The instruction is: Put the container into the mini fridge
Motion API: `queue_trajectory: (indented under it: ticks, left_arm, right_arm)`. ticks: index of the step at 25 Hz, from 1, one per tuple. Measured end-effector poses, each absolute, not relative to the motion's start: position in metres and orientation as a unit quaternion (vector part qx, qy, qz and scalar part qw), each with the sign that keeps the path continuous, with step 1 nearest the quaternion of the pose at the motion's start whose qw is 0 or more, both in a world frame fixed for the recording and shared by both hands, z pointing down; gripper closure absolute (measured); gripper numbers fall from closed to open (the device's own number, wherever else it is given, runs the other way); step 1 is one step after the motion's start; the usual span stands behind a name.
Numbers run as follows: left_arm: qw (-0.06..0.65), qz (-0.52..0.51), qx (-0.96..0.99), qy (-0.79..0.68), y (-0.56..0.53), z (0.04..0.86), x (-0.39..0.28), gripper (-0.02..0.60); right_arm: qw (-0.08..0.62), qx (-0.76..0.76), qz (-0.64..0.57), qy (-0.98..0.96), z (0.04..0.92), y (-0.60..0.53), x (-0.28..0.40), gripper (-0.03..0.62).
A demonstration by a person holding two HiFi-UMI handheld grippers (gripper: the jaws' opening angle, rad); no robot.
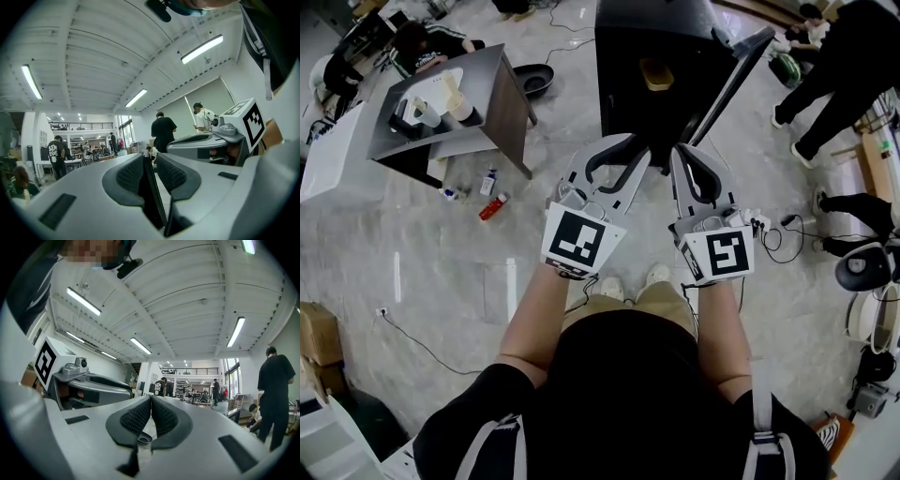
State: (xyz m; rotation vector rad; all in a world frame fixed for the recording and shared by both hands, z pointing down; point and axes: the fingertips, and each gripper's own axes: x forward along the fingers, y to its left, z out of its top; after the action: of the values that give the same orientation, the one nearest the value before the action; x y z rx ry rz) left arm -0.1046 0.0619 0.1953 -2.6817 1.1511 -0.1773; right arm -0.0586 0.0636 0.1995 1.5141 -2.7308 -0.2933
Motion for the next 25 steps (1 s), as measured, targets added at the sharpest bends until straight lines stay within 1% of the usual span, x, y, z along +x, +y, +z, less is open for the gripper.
queue_trajectory:
  ticks: [4,5,6,7,10,15,25]
  left_arm:
    - [0.108,-0.061,-0.912,0.391,0.071,0.194,-0.1,0.486]
    - [0.11,-0.059,-0.91,0.395,0.071,0.193,-0.1,0.502]
    - [0.114,-0.055,-0.906,0.403,0.07,0.191,-0.101,0.545]
    - [0.118,-0.052,-0.902,0.411,0.07,0.188,-0.102,0.557]
    - [0.126,-0.04,-0.894,0.427,0.069,0.182,-0.106,0.558]
    - [0.161,-0.006,-0.89,0.427,0.073,0.167,-0.103,0.558]
    - [0.158,0.013,-0.88,0.447,0.082,0.162,-0.112,0.558]
  right_arm:
    - [0.005,0.479,-0.096,-0.872,0.198,0.073,-0.059,0.557]
    - [0.006,0.479,-0.098,-0.872,0.197,0.074,-0.059,0.557]
    - [0.007,0.479,-0.1,-0.872,0.195,0.075,-0.058,0.557]
    - [0.007,0.479,-0.101,-0.872,0.194,0.076,-0.058,0.557]
    - [0.005,0.48,-0.105,-0.871,0.19,0.078,-0.057,0.557]
    - [0.0,0.484,-0.109,-0.868,0.186,0.081,-0.053,0.557]
    - [-0.011,0.513,-0.114,-0.851,0.183,0.09,-0.046,0.557]
